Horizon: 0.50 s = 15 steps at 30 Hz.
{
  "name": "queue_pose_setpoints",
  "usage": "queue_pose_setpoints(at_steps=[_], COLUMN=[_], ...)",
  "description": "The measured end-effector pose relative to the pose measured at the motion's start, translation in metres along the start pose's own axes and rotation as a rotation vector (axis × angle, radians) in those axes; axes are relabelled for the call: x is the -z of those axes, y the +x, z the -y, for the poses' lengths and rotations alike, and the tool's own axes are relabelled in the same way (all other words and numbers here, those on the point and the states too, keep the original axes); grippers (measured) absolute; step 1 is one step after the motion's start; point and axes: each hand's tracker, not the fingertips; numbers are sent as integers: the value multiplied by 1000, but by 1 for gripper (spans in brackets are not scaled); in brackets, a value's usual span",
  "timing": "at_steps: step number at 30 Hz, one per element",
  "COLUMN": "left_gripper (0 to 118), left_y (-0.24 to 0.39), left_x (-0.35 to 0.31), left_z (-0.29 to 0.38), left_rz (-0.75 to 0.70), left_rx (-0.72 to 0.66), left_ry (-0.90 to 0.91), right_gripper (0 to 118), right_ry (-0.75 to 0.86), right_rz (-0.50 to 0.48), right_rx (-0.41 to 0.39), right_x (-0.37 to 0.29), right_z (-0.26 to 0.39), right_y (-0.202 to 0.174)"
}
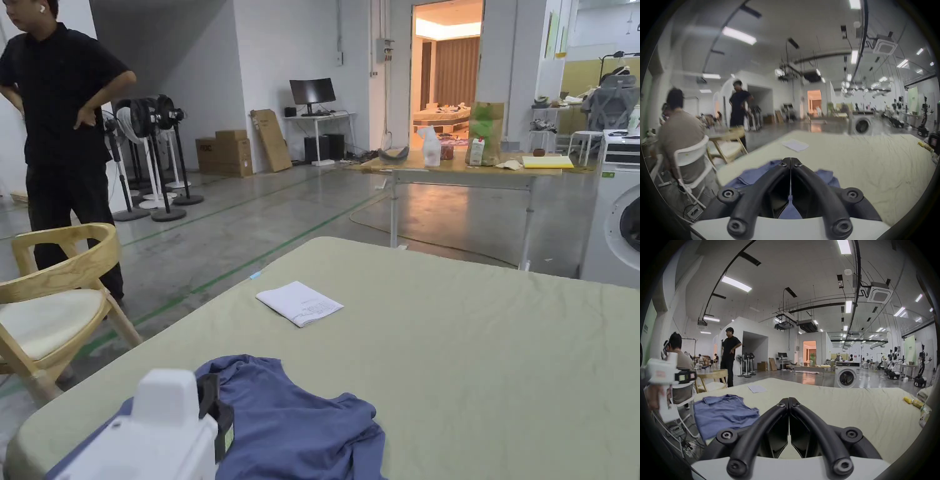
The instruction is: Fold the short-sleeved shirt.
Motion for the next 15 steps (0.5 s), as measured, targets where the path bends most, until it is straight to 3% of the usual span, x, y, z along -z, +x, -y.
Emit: queue_pose_setpoints(at_steps=[2, 4, 10, 13, 14, 15], left_gripper=[32, 75, 78, 78, 80, 91], left_y=[-20, -29, -52, -59, -59, -57], left_x=[67, 123, 236, 271, 277, 276], left_z=[5, 20, 65, 84, 89, 92], left_rz=[123, 164, 17, 22, 38, 69], left_rx=[42, 8, -14, -24, -19, -25], left_ry=[-291, -467, -646, -756, -755, -703], right_gripper=[0, 0, 0, 0, 0, 0], right_ry=[-37, -73, -178, -226, -239, -252], right_rz=[39, 67, 149, 155, 151, 145], right_rx=[-7, 1, -2, -17, -20, -19], right_x=[-1, 0, 2, 8, 9, 11], right_z=[4, 8, 26, 32, 31, 32], right_y=[11, 22, 41, 44, 40, 40])
